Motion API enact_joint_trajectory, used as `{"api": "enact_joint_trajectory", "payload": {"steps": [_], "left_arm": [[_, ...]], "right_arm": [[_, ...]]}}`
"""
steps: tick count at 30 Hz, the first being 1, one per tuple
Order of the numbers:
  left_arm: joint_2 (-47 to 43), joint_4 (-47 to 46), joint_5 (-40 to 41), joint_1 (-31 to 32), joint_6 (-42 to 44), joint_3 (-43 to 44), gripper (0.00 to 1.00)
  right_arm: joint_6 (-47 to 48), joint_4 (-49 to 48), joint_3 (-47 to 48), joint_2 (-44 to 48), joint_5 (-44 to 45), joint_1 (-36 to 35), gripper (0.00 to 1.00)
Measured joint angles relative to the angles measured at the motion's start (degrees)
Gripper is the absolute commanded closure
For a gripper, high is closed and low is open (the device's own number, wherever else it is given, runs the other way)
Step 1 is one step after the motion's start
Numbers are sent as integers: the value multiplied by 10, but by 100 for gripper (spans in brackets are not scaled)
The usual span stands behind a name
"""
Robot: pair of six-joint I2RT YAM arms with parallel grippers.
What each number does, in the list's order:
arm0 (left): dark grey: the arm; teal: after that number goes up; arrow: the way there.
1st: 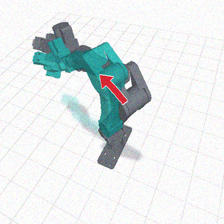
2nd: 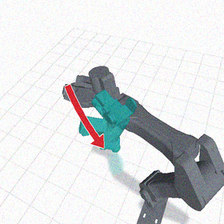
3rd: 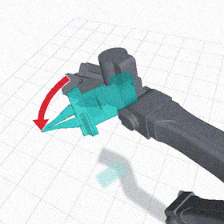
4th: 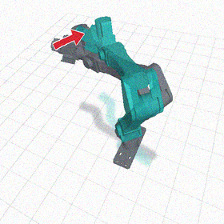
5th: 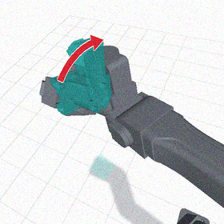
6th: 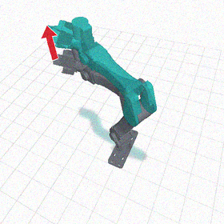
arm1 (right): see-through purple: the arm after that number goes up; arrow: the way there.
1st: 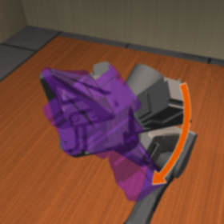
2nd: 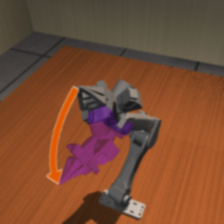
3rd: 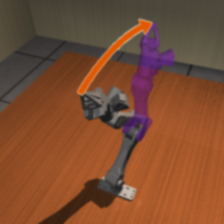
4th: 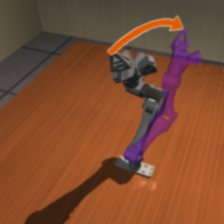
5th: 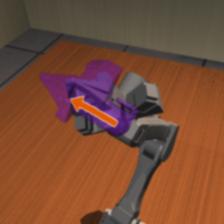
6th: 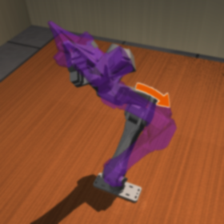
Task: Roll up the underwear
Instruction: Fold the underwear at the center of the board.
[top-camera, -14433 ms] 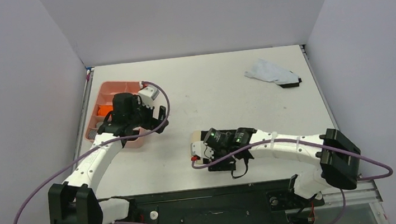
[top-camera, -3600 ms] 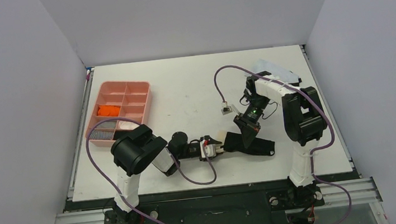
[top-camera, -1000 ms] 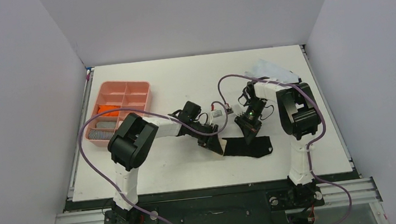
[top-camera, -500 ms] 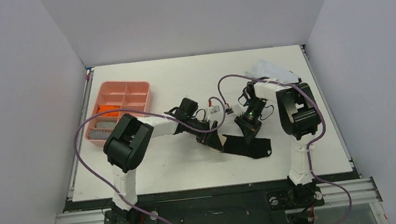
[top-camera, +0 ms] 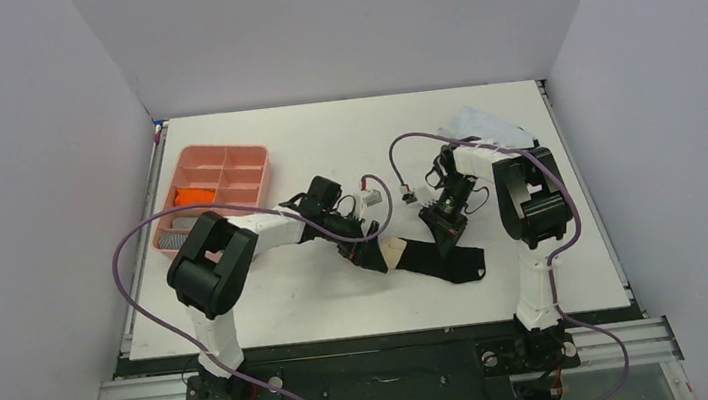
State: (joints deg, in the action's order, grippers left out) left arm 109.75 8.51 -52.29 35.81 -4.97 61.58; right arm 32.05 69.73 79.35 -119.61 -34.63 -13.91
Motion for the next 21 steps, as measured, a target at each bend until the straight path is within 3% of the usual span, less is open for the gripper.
{"api": "enact_joint_trajectory", "payload": {"steps": [10,15,21], "left_arm": [[-102,-29,8,-14,24,-84,3],[-100,-118,-16,7,-23,-79,3],[-30,-280,-35,42,-131,-61,3]], "right_arm": [[0,1,1,-1,0,0,100],[0,1,1,-1,0,0,100],[0,2,2,-1,1,-1,100]]}}
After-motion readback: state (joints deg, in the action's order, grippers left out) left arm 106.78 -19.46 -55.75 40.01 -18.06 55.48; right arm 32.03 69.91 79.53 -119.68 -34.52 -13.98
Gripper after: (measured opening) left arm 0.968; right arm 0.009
